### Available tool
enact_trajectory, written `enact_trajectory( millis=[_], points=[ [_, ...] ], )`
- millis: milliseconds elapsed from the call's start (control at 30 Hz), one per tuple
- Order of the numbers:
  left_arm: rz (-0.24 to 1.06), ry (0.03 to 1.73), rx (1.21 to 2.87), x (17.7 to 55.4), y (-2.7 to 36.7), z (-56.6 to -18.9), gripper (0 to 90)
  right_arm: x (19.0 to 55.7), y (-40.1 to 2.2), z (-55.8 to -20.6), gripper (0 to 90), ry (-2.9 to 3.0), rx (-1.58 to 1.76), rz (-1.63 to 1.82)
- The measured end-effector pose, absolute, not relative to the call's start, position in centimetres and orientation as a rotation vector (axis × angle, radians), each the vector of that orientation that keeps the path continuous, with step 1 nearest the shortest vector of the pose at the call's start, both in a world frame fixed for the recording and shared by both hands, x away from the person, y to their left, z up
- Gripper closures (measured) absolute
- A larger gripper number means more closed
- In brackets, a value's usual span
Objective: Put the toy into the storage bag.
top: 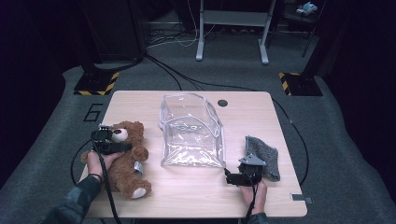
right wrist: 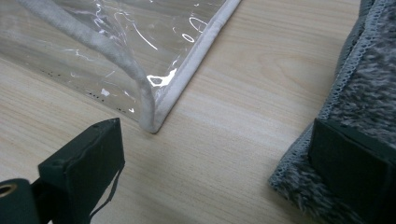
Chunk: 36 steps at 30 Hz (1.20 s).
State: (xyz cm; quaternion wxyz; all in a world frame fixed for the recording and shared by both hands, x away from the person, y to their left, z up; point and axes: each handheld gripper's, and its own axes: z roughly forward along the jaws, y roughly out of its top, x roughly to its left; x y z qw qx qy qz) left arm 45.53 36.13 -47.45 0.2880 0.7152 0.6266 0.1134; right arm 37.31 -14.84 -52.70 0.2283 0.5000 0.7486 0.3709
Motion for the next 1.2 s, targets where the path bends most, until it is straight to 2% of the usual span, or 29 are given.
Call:
enact_trajectory(
  millis=[233,467,700,1100,1200],
  points=[
    [0.304,1.601,1.931,45.3,36.3,-47.6,32.0,37.3,-14.9,-52.7,6.3,2.053,1.385,1.013],
    [0.318,1.554,1.926,44.8,36.6,-47.2,44.9,37.4,-15.0,-52.7,7.4,2.058,1.370,1.009],
    [0.312,1.482,1.920,44.4,37.1,-46.1,49.0,37.3,-14.9,-52.7,8.0,2.046,1.396,1.013],
    [0.484,1.309,1.808,43.0,36.9,-41.6,50.1,37.3,-15.0,-52.7,8.2,2.058,1.395,1.010],
    [0.493,1.305,1.791,43.1,36.8,-41.3,50.1,37.4,-15.0,-52.8,8.1,2.062,1.389,1.009]
  ],
)
